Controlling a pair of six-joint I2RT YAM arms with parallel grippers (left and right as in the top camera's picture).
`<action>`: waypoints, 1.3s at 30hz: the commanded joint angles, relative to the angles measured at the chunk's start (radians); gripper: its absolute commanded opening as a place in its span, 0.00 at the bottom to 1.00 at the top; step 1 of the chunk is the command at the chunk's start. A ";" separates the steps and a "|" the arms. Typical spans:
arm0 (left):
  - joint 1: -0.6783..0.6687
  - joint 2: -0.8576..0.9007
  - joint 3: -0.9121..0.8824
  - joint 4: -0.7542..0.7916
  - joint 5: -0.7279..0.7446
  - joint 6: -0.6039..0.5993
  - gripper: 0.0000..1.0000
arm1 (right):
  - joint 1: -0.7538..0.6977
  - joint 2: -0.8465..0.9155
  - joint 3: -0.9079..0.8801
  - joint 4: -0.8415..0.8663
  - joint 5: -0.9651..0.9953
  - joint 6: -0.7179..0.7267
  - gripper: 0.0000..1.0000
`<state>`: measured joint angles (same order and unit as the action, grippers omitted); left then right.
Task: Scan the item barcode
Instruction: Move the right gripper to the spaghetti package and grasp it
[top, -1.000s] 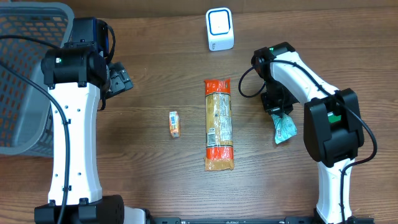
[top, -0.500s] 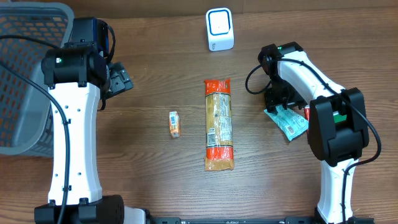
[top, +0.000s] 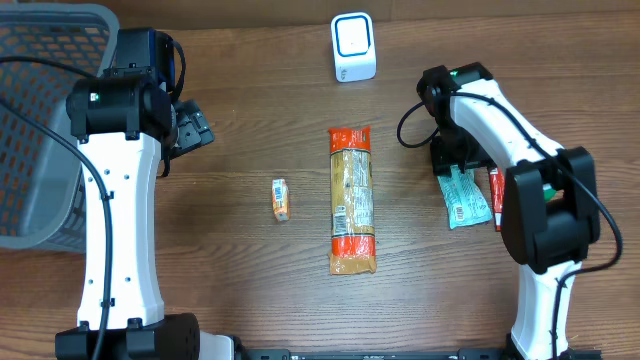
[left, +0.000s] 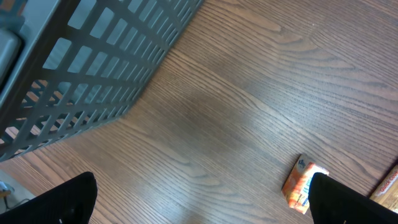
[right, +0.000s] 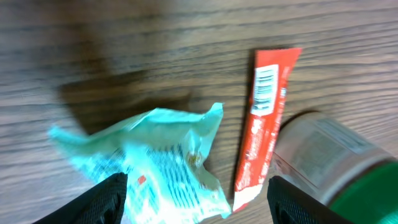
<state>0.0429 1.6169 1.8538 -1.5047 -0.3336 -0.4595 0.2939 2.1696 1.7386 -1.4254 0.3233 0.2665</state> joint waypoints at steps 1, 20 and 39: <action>0.003 0.006 0.005 -0.002 -0.013 0.018 1.00 | 0.016 -0.099 0.032 0.002 0.010 0.030 0.75; 0.003 0.006 0.005 -0.002 -0.013 0.018 1.00 | 0.198 -0.113 0.028 0.234 -0.504 0.102 1.00; 0.003 0.006 0.005 -0.002 -0.013 0.018 1.00 | 0.257 -0.108 -0.127 0.412 -0.535 0.132 0.98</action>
<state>0.0429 1.6173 1.8538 -1.5043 -0.3340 -0.4595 0.5430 2.0777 1.6539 -1.0382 -0.1955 0.3809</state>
